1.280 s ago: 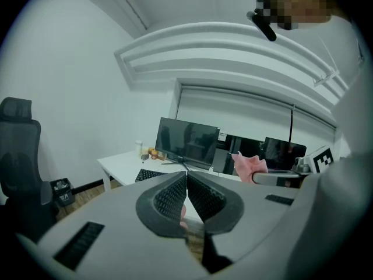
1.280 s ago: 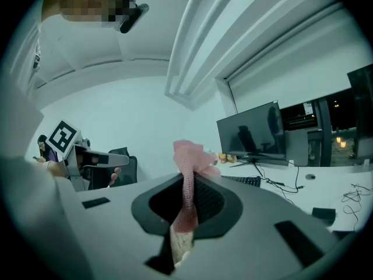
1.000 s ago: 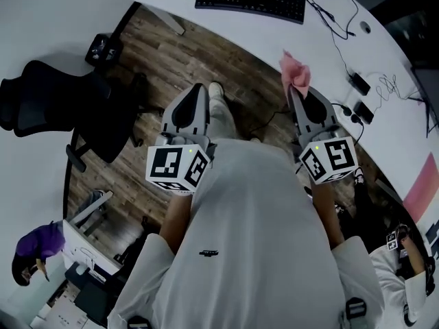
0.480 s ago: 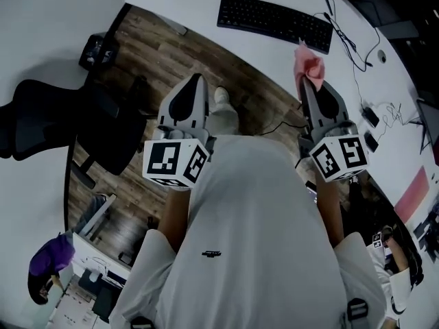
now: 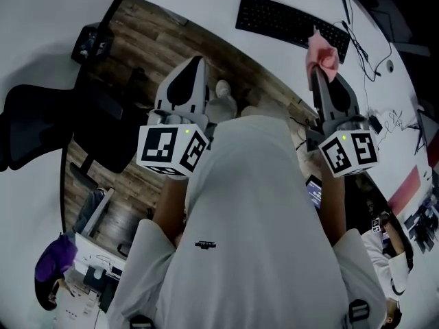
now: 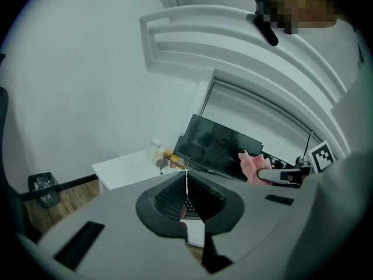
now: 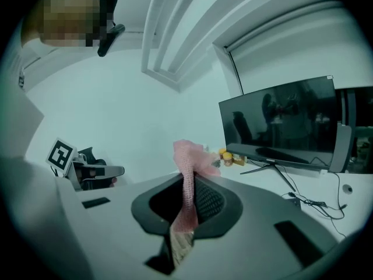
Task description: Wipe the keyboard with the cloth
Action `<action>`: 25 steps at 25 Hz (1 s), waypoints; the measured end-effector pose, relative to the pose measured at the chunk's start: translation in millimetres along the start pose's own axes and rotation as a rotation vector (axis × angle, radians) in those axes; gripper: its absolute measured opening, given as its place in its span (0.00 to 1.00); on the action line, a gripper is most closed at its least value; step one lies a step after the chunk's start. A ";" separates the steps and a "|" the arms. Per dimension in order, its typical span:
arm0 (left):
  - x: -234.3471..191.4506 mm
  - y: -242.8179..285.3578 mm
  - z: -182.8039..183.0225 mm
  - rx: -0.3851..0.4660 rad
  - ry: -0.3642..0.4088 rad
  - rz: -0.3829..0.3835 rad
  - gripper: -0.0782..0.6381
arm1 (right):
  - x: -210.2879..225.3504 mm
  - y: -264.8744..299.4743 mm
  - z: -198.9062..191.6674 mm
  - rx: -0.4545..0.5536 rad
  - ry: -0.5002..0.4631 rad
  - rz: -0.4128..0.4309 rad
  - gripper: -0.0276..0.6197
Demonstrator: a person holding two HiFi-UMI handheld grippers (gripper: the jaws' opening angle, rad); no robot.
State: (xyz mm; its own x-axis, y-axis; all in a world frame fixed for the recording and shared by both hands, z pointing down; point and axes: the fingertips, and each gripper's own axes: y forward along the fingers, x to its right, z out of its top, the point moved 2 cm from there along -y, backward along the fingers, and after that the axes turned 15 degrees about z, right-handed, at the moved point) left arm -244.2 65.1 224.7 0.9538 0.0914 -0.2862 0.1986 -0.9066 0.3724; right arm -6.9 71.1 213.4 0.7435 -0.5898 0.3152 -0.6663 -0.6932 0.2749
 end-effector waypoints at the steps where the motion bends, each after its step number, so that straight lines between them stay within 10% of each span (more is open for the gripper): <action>1: -1.4 0.9 0.2 -0.002 -0.002 -0.001 0.14 | -1.8 2.4 1.2 -0.003 -0.005 0.004 0.09; 25: 48.5 37.9 16.5 -0.003 0.039 0.001 0.14 | 46.3 28.8 21.2 0.001 -0.080 0.059 0.09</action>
State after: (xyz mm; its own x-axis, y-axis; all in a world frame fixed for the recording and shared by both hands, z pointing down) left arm -194.1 28.4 210.4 0.9620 0.1071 -0.2511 0.1987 -0.9055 0.3749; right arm 9.5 15.0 216.7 0.7054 -0.6604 0.2575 -0.7088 -0.6569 0.2570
